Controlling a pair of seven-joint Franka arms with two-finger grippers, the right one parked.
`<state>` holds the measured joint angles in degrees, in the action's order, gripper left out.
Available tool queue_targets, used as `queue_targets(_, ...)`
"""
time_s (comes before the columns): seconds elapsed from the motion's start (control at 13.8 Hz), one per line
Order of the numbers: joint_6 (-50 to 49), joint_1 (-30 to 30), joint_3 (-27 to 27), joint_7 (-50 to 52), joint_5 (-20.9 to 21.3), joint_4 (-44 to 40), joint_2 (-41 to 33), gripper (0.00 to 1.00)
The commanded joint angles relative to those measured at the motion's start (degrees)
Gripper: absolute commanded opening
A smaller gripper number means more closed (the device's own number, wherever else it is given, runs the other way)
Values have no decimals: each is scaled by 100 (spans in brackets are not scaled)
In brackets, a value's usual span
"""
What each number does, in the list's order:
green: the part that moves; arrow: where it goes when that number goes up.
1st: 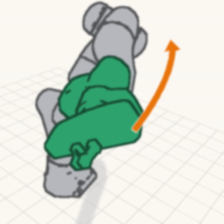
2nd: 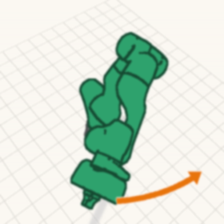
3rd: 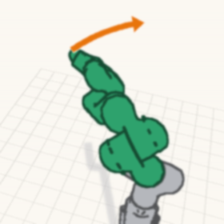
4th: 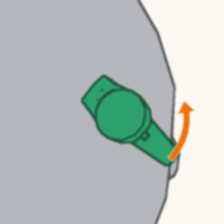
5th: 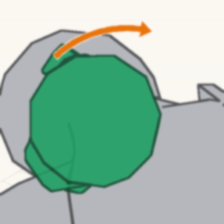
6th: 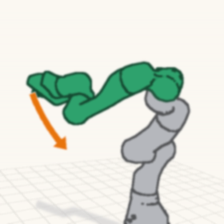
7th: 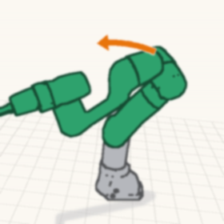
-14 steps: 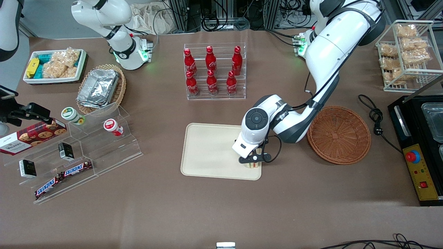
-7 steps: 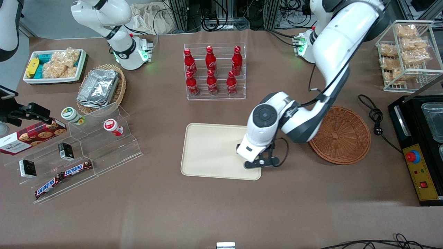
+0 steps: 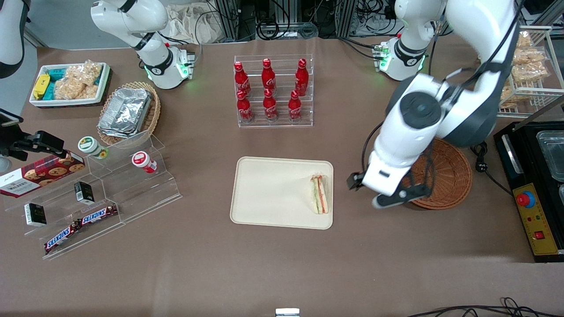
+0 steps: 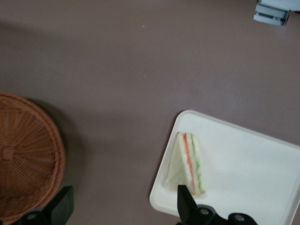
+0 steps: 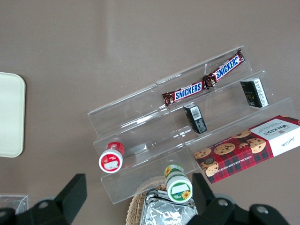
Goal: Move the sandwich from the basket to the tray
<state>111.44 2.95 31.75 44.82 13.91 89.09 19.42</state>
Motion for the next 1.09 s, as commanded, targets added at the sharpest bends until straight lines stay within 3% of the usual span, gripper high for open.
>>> queue_targets(0.0,-17,337,16,-708,-483,837,-920,99)
queue_targets(0.15,-52,574,7,-1018,-853,1022,-1220,99)
queue_targets(0.36,-437,821,-150,-1938,-959,1198,-1598,99)
queue_targets(0.65,-1052,-82,-1905,-3362,-1407,1190,-1906,99)
queue_targets(0.87,-1291,-250,-2566,-4339,-1478,1137,-1969,99)
queue_targets(1.02,-1353,-286,-2647,-4420,-1461,832,-1776,100)
